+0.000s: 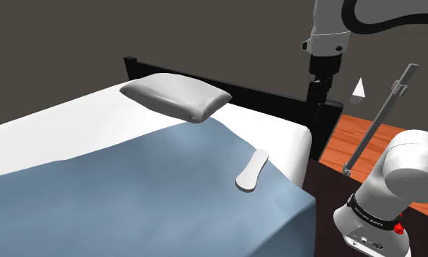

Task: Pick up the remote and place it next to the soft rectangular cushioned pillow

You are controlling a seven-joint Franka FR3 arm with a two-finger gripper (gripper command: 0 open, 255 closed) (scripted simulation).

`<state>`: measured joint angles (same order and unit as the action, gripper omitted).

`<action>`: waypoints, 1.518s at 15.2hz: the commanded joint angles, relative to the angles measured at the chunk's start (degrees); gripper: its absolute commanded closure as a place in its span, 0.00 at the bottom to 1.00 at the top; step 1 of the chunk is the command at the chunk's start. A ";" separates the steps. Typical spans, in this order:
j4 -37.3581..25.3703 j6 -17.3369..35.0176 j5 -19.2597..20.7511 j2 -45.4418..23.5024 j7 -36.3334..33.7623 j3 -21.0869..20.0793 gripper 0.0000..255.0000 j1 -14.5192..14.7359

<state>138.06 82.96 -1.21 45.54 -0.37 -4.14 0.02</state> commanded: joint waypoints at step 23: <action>13.00 43.20 -25.43 -14.98 -77.53 -40.22 0.00 -18.75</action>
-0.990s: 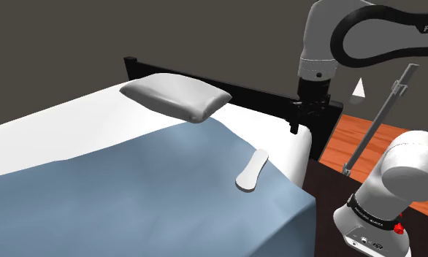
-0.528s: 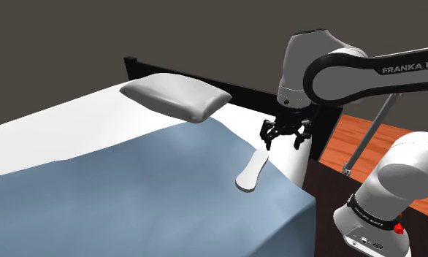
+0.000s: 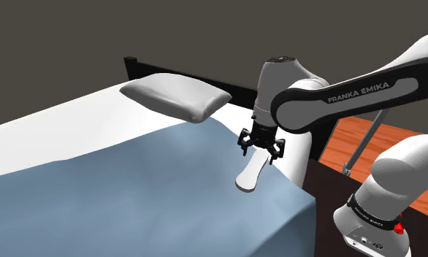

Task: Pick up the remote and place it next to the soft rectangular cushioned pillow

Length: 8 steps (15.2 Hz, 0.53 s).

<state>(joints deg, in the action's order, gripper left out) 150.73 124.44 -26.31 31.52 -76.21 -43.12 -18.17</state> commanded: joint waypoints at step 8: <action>2.65 8.51 -0.48 -5.43 -2.25 -4.42 0.00 -1.83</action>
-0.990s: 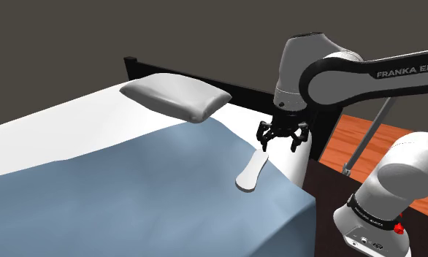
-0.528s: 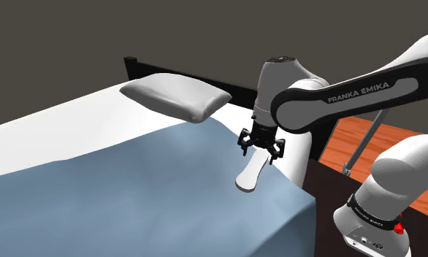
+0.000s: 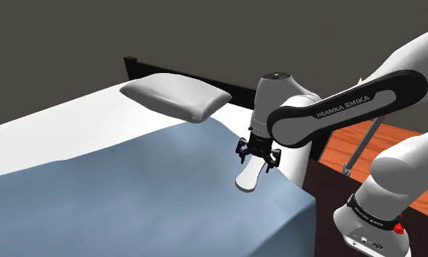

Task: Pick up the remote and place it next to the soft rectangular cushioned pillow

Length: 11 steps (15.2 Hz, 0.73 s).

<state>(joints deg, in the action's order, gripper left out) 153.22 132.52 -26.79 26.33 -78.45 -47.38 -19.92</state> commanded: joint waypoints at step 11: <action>0.14 0.41 0.01 -0.25 0.00 -0.15 1.00 -0.10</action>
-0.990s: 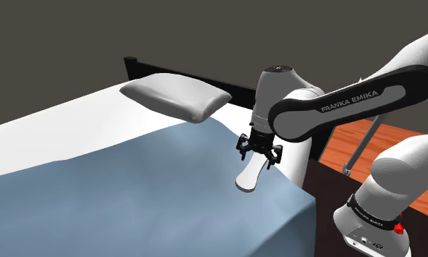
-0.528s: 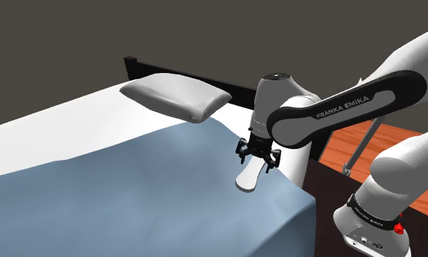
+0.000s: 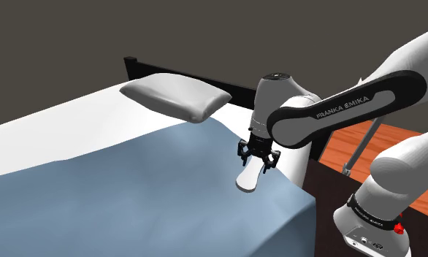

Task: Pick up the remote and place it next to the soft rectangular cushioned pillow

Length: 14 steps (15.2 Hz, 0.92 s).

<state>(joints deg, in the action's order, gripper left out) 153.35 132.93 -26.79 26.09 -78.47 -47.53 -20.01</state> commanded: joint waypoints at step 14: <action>-3.41 -9.09 0.43 5.70 0.59 4.10 1.00 1.48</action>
<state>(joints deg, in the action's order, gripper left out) 150.42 125.12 -26.39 30.98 -77.85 -43.93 -18.80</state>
